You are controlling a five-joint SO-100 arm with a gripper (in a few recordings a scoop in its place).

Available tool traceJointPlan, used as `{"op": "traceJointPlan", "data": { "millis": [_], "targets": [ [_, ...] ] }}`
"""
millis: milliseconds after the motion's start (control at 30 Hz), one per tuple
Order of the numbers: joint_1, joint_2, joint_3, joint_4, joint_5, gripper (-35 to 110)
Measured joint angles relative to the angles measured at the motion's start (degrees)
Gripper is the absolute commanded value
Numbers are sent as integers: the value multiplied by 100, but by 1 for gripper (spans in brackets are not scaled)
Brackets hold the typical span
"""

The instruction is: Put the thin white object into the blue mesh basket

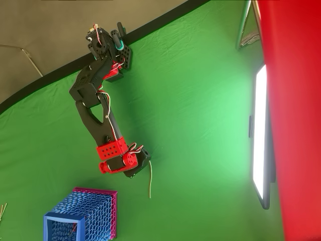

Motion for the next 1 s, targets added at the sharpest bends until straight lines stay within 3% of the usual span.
{"op": "traceJointPlan", "data": {
  "millis": [1000],
  "targets": [
    [123, -457, -158, 0, -9, 15]
  ]
}}
